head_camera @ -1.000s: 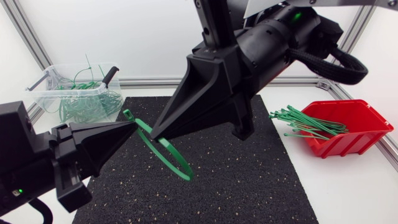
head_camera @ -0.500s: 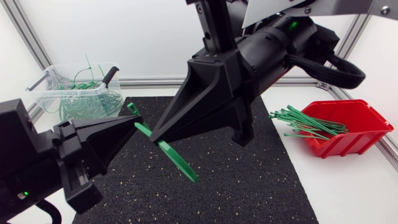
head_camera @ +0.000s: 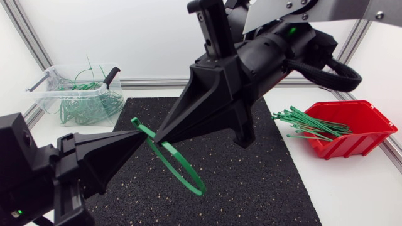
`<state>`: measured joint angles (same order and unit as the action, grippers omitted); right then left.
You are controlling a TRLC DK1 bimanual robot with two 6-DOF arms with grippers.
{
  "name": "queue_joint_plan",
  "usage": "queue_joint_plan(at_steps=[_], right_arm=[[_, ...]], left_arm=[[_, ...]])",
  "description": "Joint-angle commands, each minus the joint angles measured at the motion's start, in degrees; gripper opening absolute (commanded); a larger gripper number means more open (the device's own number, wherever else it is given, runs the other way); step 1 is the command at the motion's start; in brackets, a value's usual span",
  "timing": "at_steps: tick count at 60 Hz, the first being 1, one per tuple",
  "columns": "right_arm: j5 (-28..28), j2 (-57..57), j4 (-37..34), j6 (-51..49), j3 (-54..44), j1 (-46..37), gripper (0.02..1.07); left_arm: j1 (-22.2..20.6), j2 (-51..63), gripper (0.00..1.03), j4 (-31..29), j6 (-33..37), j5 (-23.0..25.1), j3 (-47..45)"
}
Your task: Take a green cable tie from the red box, thread the tail through the head to close it, then place it in the transparent bin on the left.
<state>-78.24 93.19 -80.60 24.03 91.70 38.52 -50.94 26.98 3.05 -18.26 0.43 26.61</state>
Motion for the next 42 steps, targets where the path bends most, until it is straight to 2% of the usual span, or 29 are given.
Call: queue_joint_plan(at_steps=[1, 14, 24, 42], right_arm=[[-0.5, 1.6, 0.2, 0.8, -0.1, 0.6, 0.07], [-0.5, 2.8, -0.1, 0.9, 0.3, 1.3, 0.07], [-0.5, 3.0, -0.4, 1.0, 0.6, 1.1, 0.07], [-0.5, 3.8, -0.8, 1.4, 1.3, 1.9, 0.07]], left_arm=[[-0.3, -0.6, 0.03, -0.2, -2.1, 1.0, -0.7], [0.7, -0.9, 0.03, -0.5, -4.2, 3.3, -0.8], [4.3, -0.9, 0.03, -0.6, -7.2, 6.9, -0.8], [5.2, -1.0, 0.03, -0.4, -8.7, 7.1, -1.6]])
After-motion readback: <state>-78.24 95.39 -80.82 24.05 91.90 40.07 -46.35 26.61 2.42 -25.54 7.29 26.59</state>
